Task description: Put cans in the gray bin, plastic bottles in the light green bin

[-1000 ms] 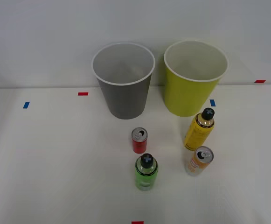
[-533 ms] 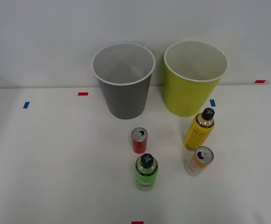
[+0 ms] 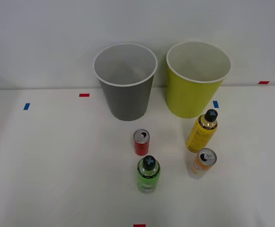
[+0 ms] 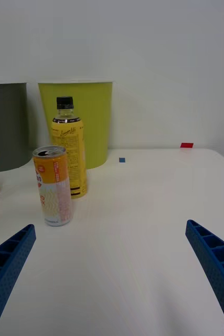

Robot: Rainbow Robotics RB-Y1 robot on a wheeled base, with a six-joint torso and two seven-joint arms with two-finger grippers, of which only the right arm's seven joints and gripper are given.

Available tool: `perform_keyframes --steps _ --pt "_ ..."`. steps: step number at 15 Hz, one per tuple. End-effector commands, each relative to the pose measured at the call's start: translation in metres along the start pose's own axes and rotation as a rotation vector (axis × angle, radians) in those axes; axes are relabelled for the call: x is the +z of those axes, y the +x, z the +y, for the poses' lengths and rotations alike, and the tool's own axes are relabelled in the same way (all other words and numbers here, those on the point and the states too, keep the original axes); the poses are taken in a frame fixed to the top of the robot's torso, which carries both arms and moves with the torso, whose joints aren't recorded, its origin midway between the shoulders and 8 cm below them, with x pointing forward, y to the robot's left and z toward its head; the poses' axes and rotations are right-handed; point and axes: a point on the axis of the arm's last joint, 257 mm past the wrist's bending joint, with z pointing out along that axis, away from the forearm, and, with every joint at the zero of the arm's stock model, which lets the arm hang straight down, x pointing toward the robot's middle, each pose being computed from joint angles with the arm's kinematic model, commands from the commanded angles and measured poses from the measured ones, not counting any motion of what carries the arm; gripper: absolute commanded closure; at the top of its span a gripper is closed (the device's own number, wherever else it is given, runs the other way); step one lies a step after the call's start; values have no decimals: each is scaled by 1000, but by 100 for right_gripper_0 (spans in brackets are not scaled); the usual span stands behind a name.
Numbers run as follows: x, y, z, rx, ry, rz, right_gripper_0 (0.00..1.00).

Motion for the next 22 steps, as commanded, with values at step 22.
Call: perform_keyframes --steps 22 --pt "137 53 72 17 -89 -11 0"
